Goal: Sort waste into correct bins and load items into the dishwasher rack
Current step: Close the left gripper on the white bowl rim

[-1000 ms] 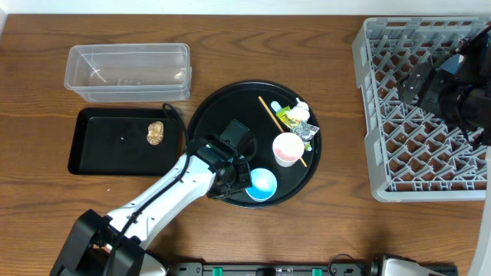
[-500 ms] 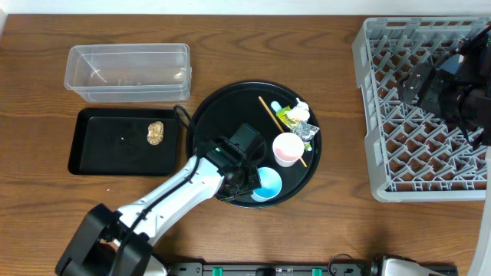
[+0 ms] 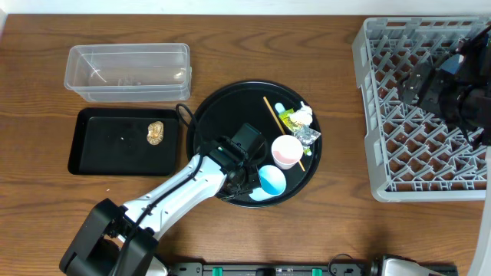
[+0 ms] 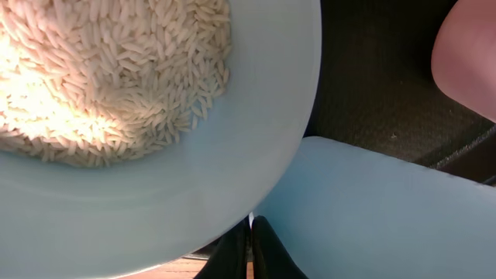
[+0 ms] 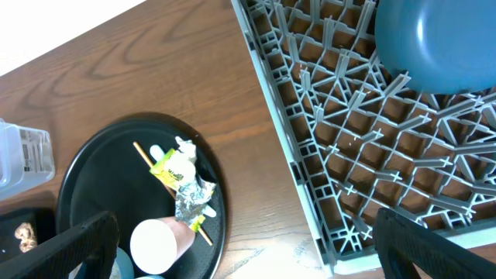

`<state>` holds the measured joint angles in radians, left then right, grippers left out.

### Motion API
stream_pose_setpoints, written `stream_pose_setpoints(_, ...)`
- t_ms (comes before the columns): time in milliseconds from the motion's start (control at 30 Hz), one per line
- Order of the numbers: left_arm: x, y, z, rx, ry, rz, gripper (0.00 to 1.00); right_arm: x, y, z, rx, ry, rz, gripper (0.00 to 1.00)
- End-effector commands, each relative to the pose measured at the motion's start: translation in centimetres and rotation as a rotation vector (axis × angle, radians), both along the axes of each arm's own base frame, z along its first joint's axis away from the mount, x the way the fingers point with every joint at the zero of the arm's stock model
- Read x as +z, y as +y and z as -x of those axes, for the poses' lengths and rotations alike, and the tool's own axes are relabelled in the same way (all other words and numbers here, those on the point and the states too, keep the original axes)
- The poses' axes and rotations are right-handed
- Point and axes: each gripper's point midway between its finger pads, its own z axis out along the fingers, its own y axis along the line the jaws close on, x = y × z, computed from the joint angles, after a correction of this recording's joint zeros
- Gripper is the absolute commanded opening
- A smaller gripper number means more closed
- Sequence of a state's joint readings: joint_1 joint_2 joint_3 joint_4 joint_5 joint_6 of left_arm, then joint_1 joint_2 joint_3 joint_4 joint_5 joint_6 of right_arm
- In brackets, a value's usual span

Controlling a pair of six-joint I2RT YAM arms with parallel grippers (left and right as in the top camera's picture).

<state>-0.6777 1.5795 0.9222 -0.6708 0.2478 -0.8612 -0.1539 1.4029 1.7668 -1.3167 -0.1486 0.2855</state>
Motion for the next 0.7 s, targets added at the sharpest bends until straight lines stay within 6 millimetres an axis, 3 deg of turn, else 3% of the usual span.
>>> stream_pose_setpoints(0, -0.4, 0.7, -0.3, -0.018, -0.016, -0.034, 0.07, 0.3, -0.2, 0.2, -0.018, -0.007, -0.004, 0.99)
stream_pose_setpoints(467, 1.0, 1.0, -0.7, -0.048, -0.035, -0.058, 0.07, 0.3, -0.2, 0.3, -0.018, -0.007, -0.005, 0.99)
stream_pose_setpoints(667, 2.5, 1.4, -1.0, -0.059, -0.091, -0.052, 0.07, 0.3, -0.2, 0.3, -0.018, -0.007, -0.005, 0.99)
